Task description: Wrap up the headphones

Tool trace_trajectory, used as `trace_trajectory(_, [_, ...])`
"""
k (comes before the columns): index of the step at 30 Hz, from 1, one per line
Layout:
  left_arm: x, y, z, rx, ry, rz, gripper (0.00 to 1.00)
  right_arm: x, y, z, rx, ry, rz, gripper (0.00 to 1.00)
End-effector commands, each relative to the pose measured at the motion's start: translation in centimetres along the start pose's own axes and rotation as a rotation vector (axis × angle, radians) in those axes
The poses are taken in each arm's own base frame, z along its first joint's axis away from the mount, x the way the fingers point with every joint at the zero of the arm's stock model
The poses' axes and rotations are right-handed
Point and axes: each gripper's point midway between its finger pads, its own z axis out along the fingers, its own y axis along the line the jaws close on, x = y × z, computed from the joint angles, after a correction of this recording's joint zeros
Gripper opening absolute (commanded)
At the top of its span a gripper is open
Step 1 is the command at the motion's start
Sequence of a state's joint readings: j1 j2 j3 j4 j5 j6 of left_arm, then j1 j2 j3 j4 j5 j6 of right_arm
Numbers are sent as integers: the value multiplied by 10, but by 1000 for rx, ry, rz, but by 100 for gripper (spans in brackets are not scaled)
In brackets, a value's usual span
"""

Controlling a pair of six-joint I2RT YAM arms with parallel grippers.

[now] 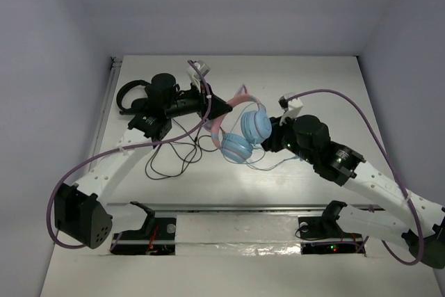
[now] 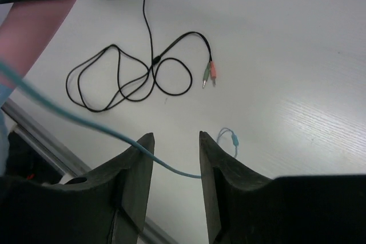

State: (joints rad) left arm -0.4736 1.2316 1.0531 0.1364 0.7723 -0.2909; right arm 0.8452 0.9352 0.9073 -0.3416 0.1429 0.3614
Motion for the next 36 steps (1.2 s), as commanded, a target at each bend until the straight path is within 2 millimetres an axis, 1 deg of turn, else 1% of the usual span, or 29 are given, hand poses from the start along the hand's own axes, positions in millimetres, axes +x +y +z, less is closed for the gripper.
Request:
trace_trajectory(1, [-55,-24,-14,18,-168,23,0,-35,21,2,-122,-184,56,44])
trace_trajectory(2, [-58,-27,-14,27,-178,25,0,-42,26,2,-153,-223,75,47])
trace_trajectory(3, [-62,-28,-15,24,-187,20,0,-42,28,3,-171,-241,82,51])
trace_trajectory(4, [-65,-27,-15,13,-198,14,0,-35,28,6,-180,-237,85,53])
trace_trajectory(5, [-67,-27,-15,10,-202,5,0,-40,29,6,-188,-261,102,54])
trace_trajectory(6, [-72,-29,-16,10,-207,7,0,-39,28,7,-182,-264,108,54])
trace_trajectory(7, [-75,-24,-17,-29,-218,-3,0,-40,25,7,-168,-275,117,56])
trace_trajectory(8, [-72,-18,-16,-57,-200,-22,0,-40,22,5,-156,-278,127,56])
trace_trajectory(11, [-78,-14,-22,-78,-223,-15,0,-46,19,-5,-151,-317,129,59])
trace_trajectory(13, [-79,-15,-23,-80,-239,-35,0,-40,13,-5,-130,-316,130,61])
trace_trajectory(15, [-85,-13,-27,-95,-258,-32,0,-32,9,-2,-114,-306,131,63])
trace_trajectory(16, [-91,-15,-29,-100,-268,-18,0,-30,6,0,-102,-303,135,63])
trace_trajectory(17, [-93,-11,-30,-129,-275,-25,0,-27,4,1,-94,-300,141,67])
trace_trajectory(18, [-101,-13,-32,-138,-293,-16,0,-25,1,2,-83,-300,145,69])
trace_trajectory(19, [-106,-9,-34,-166,-309,-14,0,-21,-4,3,-61,-300,151,75])
trace_trajectory(21, [-112,-7,-36,-195,-319,-22,0,-22,-10,3,-46,-323,169,80])
trace_trajectory(22, [-121,-11,-39,-201,-342,-14,0,-19,-11,4,-44,-323,174,82])
trace_trajectory(24, [-131,-13,-42,-208,-359,-17,0,-18,-16,5,-33,-330,191,83])
trace_trajectory(26, [-134,-11,-42,-224,-367,-24,0,-14,-13,4,-59,-327,192,86])
trace_trajectory(28, [-138,-13,-44,-223,-373,-21,0,-7,-11,7,-72,-308,189,86])
trace_trajectory(29, [-137,-13,-43,-224,-371,-23,0,2,-14,13,-63,-287,195,85])
trace_trajectory(31, [-137,-12,-43,-226,-372,-29,0,12,-17,19,-58,-270,203,84])
trace_trajectory(32, [-138,-12,-43,-226,-378,-26,0,12,-16,21,-64,-284,222,83])
trace_trajectory(33, [-138,-12,-43,-229,-379,-31,0,23,-21,27,-49,-267,230,83])
trace_trajectory(35, [-140,-13,-44,-226,-381,-32,0,24,-28,31,-18,-288,258,82])
trace_trajectory(36, [-140,-14,-44,-225,-379,-33,0,31,-37,38,16,-275,263,82])
